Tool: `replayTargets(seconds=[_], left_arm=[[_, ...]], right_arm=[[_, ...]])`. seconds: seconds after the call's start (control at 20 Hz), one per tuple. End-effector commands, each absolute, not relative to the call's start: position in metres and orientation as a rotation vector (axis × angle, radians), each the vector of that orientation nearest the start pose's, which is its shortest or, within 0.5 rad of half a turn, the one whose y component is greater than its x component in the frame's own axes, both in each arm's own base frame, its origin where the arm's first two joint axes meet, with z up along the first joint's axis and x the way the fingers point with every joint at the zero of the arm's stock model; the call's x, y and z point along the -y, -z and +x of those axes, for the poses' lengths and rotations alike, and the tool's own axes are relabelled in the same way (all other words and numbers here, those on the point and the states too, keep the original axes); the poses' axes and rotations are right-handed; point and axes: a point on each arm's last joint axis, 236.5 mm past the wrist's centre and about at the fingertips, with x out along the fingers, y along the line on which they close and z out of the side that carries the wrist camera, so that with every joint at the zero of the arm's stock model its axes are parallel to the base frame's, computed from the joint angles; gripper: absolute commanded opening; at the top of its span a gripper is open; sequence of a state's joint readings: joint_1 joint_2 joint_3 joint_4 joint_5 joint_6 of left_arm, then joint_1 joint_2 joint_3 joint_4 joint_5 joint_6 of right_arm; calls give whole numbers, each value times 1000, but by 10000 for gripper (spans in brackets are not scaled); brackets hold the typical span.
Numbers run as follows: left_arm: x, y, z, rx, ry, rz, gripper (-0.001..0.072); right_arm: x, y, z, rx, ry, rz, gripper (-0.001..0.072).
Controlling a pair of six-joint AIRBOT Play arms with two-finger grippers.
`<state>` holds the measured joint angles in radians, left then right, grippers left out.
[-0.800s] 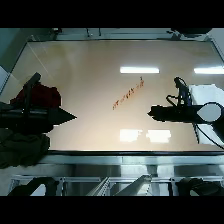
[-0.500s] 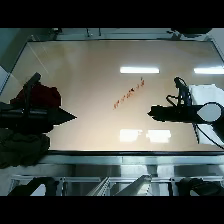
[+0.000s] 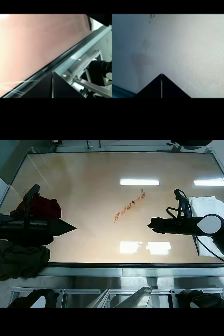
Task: Fold the shirts.
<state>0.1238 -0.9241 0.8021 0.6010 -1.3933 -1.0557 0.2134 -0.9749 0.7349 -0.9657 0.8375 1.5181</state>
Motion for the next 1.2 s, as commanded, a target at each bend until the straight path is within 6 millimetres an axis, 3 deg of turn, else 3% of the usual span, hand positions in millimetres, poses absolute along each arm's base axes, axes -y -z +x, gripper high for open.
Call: replayTargets(seconds=[0.0,0.35,0.4,0.5,0.55,0.6,0.65,0.8,0.85,0.95,1.05,1.15], left_arm=[[158,-90,274,-1079,802,-506,18],[142,-91,311,-962,677,-504,16],[128,-96,326,-912,619,-495,16],[78,-126,364,-767,470,-459,20],[50,-147,380,-702,405,-438,156],[15,-165,393,-654,329,-398,521],[-18,-178,404,-624,258,-366,720],[-108,-195,434,-597,87,-277,720],[-129,-190,444,-613,57,-249,720],[-169,-159,463,-676,-4,-216,720],[-189,-116,479,-758,-17,-229,720],[-193,-68,489,-851,11,-279,720]], right_arm=[[-171,-17,316,-1096,-403,448,19],[-171,-13,316,-1108,-399,449,19],[-172,-11,316,-1116,-398,453,19],[-174,-6,316,-1131,-397,470,19],[-174,-4,316,-1140,-394,472,19],[-176,-1,316,-1150,-393,483,19],[-178,0,316,-1158,-395,499,19],[-182,6,316,-1181,-393,527,19],[-184,7,316,-1187,-393,542,19],[-188,9,316,-1199,-395,572,19],[-188,15,316,-1219,-389,579,20],[-194,17,313,-1248,-398,617,20]])
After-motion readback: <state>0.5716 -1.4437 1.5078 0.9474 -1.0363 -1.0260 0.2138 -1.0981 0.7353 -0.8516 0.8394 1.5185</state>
